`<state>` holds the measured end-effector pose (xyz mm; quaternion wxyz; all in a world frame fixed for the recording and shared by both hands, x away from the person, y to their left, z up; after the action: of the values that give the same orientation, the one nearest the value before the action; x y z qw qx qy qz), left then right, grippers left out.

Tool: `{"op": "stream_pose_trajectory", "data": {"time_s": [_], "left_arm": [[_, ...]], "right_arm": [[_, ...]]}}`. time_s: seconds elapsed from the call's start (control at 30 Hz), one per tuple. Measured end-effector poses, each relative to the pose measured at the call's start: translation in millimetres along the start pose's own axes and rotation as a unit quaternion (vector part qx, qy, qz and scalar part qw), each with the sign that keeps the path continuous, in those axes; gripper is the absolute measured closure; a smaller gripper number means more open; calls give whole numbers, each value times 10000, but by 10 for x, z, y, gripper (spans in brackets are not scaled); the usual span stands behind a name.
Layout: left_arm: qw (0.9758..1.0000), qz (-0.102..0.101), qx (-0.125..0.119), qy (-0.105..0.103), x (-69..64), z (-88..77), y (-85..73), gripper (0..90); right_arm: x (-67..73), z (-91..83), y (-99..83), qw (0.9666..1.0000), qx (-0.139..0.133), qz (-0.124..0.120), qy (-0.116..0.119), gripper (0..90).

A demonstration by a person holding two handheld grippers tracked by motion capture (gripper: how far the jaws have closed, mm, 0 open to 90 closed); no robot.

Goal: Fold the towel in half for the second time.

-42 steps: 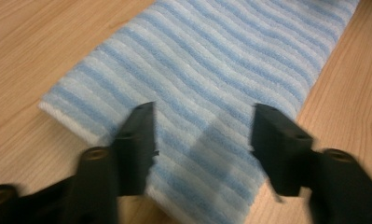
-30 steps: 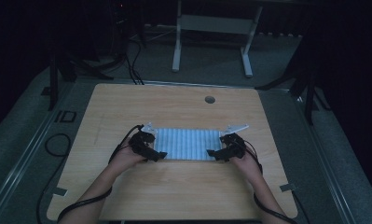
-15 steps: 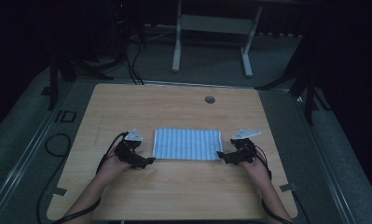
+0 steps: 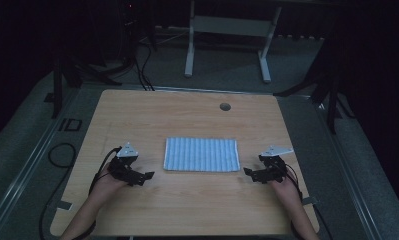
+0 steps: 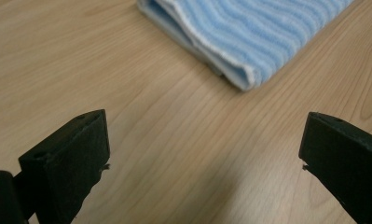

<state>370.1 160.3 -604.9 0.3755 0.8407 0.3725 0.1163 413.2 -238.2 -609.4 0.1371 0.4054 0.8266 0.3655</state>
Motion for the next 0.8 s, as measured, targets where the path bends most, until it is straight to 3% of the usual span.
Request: {"op": "stream_pose_trajectory", "data": {"time_s": [0.2, 0.6, 0.8], "left_arm": [[9999, -94, 63, 111, 62, -61, -149, 17], [9984, -472, -131, 281, 217, -252, -378, 17], [9967, -628, -245, 458, 306, -356, -447, 17]], "right_arm": [[-84, -124, -90, 9998, -65, 147, -86, 122], [-235, -382, -242, 9981, -298, 488, -223, 132], [-320, -473, -341, 9965, -313, 634, -443, 132]]}}
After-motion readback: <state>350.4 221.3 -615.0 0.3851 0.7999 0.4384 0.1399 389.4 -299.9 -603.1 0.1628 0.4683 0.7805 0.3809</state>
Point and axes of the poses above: each handheld gripper's, and its own axes: z roughly forward along the jaws, y roughly out of its top, x roughly to its left, the point moved 10 cm from there along z, roughly forward along the jaws, and after that the axes turned 3 degrees about z, right-handed, at the moved point
